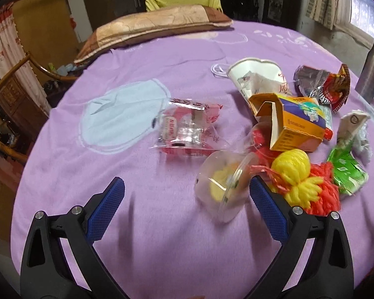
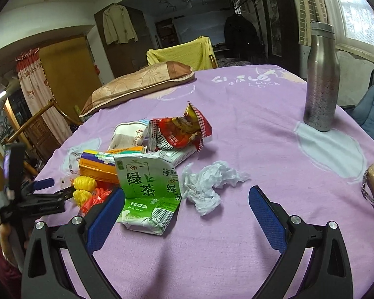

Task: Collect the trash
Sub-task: 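Close the left gripper on the clear cup while the right gripper grasps the green tea carton, then lift the cup and carton and carry both toward the red wastebasket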

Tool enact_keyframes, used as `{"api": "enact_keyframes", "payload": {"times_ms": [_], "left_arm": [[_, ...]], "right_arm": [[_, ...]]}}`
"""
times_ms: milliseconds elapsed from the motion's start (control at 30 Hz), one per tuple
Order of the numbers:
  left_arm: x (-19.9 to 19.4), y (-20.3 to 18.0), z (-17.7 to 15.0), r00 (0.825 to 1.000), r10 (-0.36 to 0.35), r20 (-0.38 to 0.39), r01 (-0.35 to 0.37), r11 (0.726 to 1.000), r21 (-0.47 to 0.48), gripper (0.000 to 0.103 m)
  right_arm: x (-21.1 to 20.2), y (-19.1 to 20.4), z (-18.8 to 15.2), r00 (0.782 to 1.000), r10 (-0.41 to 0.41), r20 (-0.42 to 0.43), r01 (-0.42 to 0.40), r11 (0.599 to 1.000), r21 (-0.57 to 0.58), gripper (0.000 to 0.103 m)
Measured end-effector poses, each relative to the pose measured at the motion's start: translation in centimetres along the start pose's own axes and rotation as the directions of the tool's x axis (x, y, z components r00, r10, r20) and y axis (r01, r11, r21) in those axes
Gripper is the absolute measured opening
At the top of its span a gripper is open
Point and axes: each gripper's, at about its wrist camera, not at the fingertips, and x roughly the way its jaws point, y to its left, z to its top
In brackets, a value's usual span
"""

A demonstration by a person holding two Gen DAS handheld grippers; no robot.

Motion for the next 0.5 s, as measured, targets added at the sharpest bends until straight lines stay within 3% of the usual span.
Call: {"api": "enact_keyframes", "payload": {"times_ms": [100,200,267,333,400,500], "left_arm": [[1.0,-1.4,0.4,0.999,-0.015,-0.029,0.016,0.998,0.059,0.097],[0.7,-1.9,0.4,0.999,-0.05,-0.004,0.05,0.993,0.104,0.095],[0.0,-1.1,0.1,0.993,-0.115,0.025,0.113,0.99,0.084,0.076],[0.2,-0.3,0.0,0.986,-0.168,0.009,0.168,0.985,0.05,0.047],[-0.1,0.7,-0.2,0.973,-0.232,0.004,0.232,0.973,0.0,0.042],[-1.2,1.1,-0.9,0.974,-0.226,0.023,0.226,0.974,0.009,0.032]], "right_arm": [[0.2,0.2,0.1,1.0,0.011,-0.005,-0.011,1.0,-0.002,0.097],[0.6,0.6,0.1,1.0,0.024,-0.014,-0.024,1.0,-0.013,0.097],[0.9,1.0,0.0,0.999,0.044,-0.026,-0.044,0.999,-0.023,0.097],[1.2,1.8,-0.1,0.997,0.062,-0.039,-0.064,0.997,-0.043,0.097],[1.6,2.4,-0.3,0.996,0.077,-0.055,-0.08,0.995,-0.06,0.097],[2.1,3.4,-0.6,0.99,0.105,-0.089,-0.112,0.99,-0.083,0.097]]}}
